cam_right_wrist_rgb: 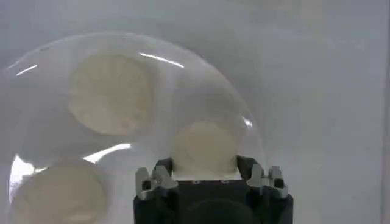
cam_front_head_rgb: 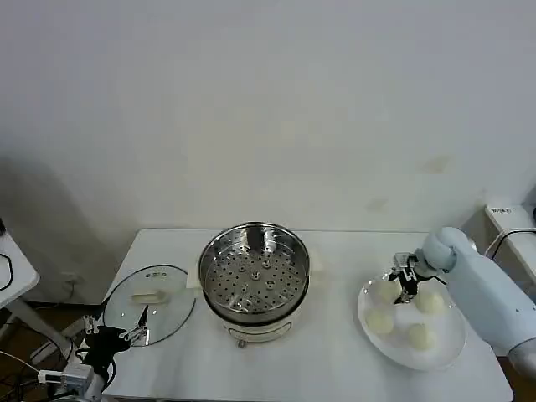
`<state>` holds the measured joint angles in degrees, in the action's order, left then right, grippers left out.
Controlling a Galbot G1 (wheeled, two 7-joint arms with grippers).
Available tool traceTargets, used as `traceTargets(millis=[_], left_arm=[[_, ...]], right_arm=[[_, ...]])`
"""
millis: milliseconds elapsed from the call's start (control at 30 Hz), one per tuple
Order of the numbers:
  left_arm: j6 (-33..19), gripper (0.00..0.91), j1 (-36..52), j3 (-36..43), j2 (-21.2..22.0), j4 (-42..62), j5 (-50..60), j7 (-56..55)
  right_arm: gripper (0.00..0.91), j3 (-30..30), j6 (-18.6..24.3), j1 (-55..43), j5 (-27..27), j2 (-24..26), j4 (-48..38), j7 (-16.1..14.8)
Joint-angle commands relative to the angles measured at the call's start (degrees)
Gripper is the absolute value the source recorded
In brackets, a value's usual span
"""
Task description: Take steamed baozi put them in steamer then cover it.
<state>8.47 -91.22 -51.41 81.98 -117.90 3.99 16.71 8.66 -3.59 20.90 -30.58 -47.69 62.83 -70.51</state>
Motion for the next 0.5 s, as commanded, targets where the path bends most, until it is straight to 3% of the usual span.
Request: traceTargets(millis=[33,333,500], left_arm=[[0.0,0.907,0.0,0.0,0.0,0.0,0.0,0.0],[0.0,0.907,0.3,0.2,0.0,0.1,0.0,-0.2],[-0.1,0.907,0.3,0.4,0.2,-0.2,-0.1,-0.1]], right_arm=[[0.635,0.1,0.0,0.0,0.1,-0.2,-0.2,0.3],[0.635,-0.7,-1.0,-3.6,3.8,2.1,3.8,-0.4],[0.645,2.7,-2.5,-11.1,8.9,3.4,6.6,-1.3]])
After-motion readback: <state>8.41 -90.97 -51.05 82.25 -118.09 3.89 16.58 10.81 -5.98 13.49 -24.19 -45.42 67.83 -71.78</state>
